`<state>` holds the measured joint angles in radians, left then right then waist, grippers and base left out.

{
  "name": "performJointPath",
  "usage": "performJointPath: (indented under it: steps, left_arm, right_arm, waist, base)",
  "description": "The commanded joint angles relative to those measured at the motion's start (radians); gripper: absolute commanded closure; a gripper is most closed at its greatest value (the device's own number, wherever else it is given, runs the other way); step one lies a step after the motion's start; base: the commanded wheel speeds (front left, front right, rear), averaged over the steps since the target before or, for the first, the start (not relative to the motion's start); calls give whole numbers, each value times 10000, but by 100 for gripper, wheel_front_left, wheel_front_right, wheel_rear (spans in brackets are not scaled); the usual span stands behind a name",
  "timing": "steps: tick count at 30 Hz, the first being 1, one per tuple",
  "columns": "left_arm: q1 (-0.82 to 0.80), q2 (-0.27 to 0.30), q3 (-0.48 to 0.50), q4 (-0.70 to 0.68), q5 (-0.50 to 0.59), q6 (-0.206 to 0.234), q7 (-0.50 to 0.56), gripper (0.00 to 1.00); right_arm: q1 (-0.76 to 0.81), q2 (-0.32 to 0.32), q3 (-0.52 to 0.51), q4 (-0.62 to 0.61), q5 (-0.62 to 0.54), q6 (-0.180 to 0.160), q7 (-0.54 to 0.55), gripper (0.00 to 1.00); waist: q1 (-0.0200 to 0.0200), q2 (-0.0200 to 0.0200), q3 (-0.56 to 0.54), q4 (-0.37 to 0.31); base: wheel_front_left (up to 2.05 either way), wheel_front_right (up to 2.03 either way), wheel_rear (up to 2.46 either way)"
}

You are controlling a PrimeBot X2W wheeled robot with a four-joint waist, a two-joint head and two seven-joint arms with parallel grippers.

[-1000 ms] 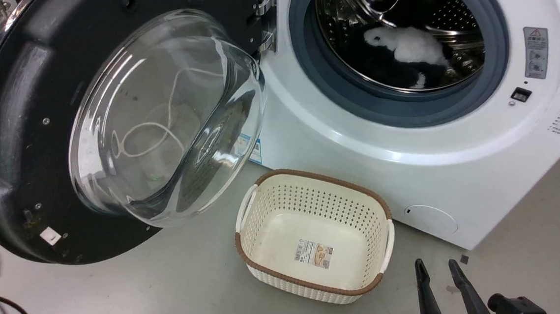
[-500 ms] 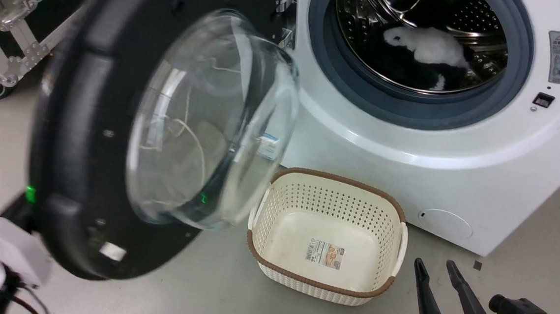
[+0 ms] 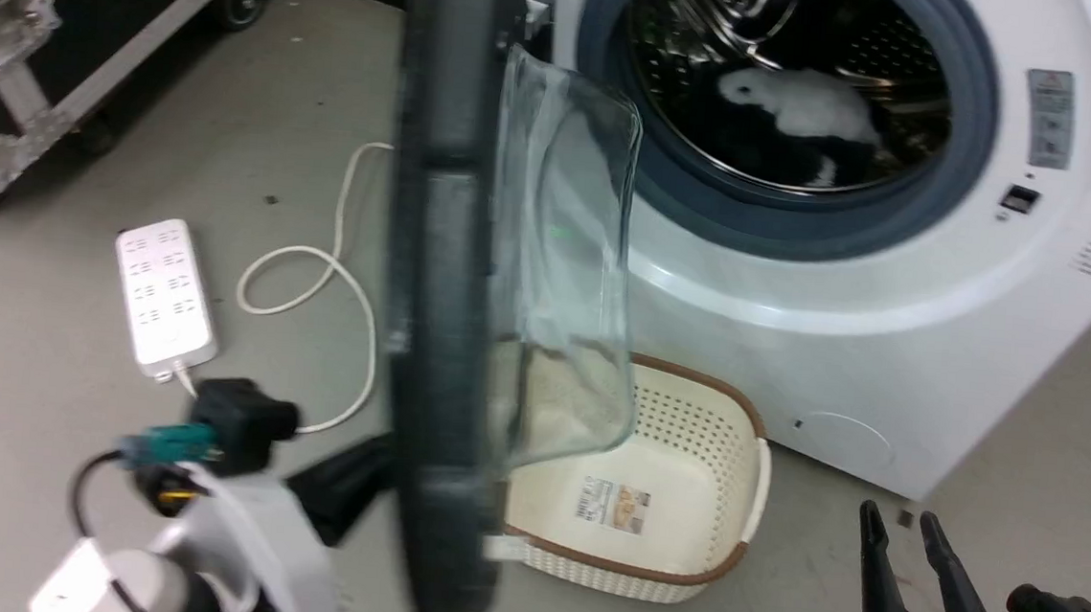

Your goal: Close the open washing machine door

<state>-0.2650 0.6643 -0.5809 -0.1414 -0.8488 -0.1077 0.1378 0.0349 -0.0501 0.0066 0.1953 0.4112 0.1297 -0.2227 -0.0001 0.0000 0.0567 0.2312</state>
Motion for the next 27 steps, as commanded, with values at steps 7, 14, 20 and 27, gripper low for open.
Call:
performJointPath:
  steps: [7, 14, 20, 27]
  left_arm:
    - [-1213, -522, -1908, 114, -631, -138, -409, 100]
    - [-2940, -1314, -3071, 1782, -810, -214, -1042, 100]
    - [-4351, -2407, -3032, 4181, -238, -154, -1810, 100]
    - [-5479, -3452, -2951, 6046, 94, -118, -2466, 100]
  right_arm:
    - [-148, -1, -95, 123, 362, 9, -215, 0]
    - [-190, -1, -102, 100, 738, 10, -361, 0]
    - [-382, -1, -25, -7, 879, 10, -391, 0]
    - [-504, -1, 7, -114, 1046, 10, -391, 0]
  waist:
    - [1, 0, 219, -1177]
    - [1, 0, 659, -2419]
    - [1, 0, 1043, -3508]
    - [1, 0, 1299, -4262]
  base:
    - [0, 0, 0]
    - [0, 0, 0]
    - [0, 0, 0]
    - [0, 0, 0]
